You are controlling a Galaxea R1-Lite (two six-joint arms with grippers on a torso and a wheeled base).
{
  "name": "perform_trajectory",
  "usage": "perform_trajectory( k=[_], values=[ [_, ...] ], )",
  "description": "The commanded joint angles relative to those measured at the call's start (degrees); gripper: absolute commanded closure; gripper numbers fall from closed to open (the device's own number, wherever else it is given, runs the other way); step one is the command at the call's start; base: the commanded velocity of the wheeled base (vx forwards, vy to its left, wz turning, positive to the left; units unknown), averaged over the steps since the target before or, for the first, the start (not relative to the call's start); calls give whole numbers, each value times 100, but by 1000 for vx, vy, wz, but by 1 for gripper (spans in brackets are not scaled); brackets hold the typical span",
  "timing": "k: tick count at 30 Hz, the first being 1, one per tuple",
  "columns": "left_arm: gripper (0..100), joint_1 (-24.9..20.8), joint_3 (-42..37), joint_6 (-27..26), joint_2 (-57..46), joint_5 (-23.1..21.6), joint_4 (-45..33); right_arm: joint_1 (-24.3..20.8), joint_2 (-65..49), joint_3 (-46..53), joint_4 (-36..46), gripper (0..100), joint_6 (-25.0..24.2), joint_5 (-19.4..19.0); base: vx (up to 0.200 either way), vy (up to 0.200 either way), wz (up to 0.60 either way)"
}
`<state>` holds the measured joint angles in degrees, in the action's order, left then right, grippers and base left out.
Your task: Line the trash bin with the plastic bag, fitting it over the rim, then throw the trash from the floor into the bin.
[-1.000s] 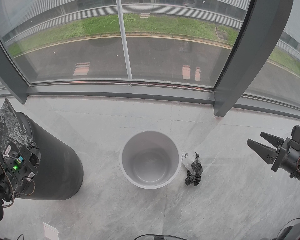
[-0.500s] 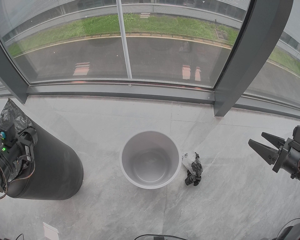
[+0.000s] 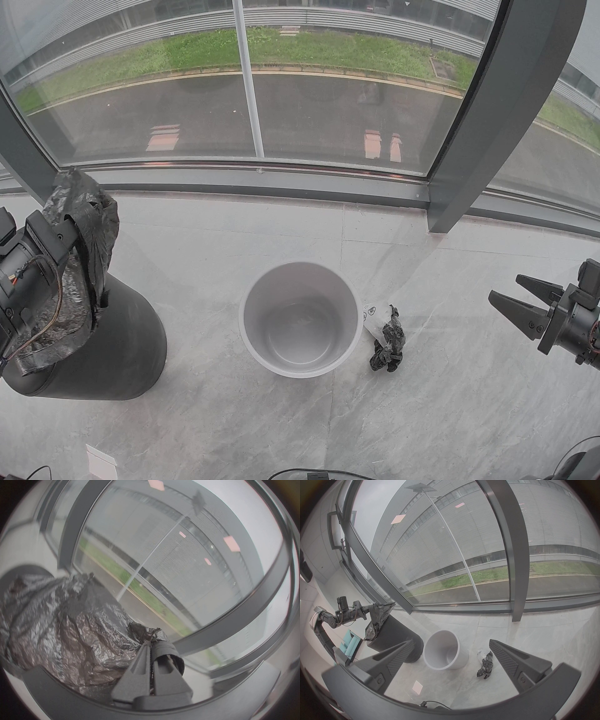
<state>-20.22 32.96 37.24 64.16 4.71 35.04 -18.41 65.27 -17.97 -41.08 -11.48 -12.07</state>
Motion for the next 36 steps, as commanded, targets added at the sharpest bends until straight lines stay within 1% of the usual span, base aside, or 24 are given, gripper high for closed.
perform_trajectory(
  k=[1, 2, 3, 4, 5, 9, 11, 12, 13, 14, 15, 16, 17, 18, 19, 24, 26, 29, 30, 32, 36],
  values=[
    [100, -482, 281, 2138, -475, -1587, -252, -374, 74, 118, -5, 0, -3, 3, 0, 0, 0],
    [100, -465, 281, 2498, -536, -2044, -331, -436, 74, 145, -14, 0, 15, 3, 0, 0, 0],
    [100, -456, 281, 2674, -545, -2220, -331, -471, 74, 162, -14, 0, 15, 3, 0, 0, 0],
    [100, -465, 281, 2753, -562, -2290, -331, -497, 74, 171, -5, 0, 15, 3, 0, 0, 0],
    [100, -474, 263, 2982, -633, -2545, -304, -638, 91, 197, -5, 0, 15, 3, 0, 0, 0],
    [100, -526, 325, 3061, -800, -3476, -208, -1077, 302, 92, -14, 0, 6, -6, 0, 0, 0],
    [100, -579, 404, 3079, -791, -3740, -76, -1323, 513, -128, -14, 0, 59, 12, 0, 0, 0],
    [100, -579, 404, 3079, -791, -3740, -76, -1323, 513, -128, -14, 0, 59, 12, 0, 0, 0],
    [100, -693, 421, 3087, -738, -3898, 197, -1789, 724, -506, 13, 0, 41, 135, 0, 0, 0],
    [100, -711, 421, 3087, -729, -3907, 267, -1886, 794, -594, 21, 0, 32, 205, 0, 0, 0],
    [100, -755, 421, 3105, -694, -3907, 364, -2053, 935, -761, 39, 0, 15, 363, 0, 0, 0],
    [100, -816, 404, 3122, -633, -3907, 469, -2264, 1128, -919, 13, 0, 15, 644, 0, 0, 0],
    [100, -825, 404, 3131, -624, -3907, 495, -2316, 1172, -954, 13, 0, 15, 715, 0, 0, 0],
    [100, -843, 421, 3166, -562, -3907, 566, -2536, 1357, -1077, -5, 0, 6, 1005, 0, 0, 0],
    [100, -852, 439, 3202, -536, -3907, 610, -2721, 1506, -1183, -5, 0, -3, 1207, 0, 0, 0],
    [100, -966, 632, 3492, -325, -3854, 821, -3494, 2104, -1499, -137, 0, -3, 1813, 0, 0, 0],
    [100, -1036, 685, 3623, -264, -3758, 873, -3723, 2297, -1508, -313, 0, -3, 1945, 0, 0, 0],
    [100, -1335, 694, 3711, -114, -3626, 909, -3934, 2526, -1481, -576, 0, -3, 2051, 0, 0, 0],
    [100, -1581, 685, 3685, 0, -3512, 909, -4065, 2649, -1455, -664, 0, -3, 2103, 0, 0, 0],
    [100, -1801, 694, 3641, 193, -3301, 926, -4189, 2746, -1437, -708, 0, -3, 2147, 0, 0, 0],
    [100, -1985, 711, 3430, 624, -3063, 1243, -4426, 2834, -1437, -743, 0, -12, 2182, 0, 0, 0]
  ],
)
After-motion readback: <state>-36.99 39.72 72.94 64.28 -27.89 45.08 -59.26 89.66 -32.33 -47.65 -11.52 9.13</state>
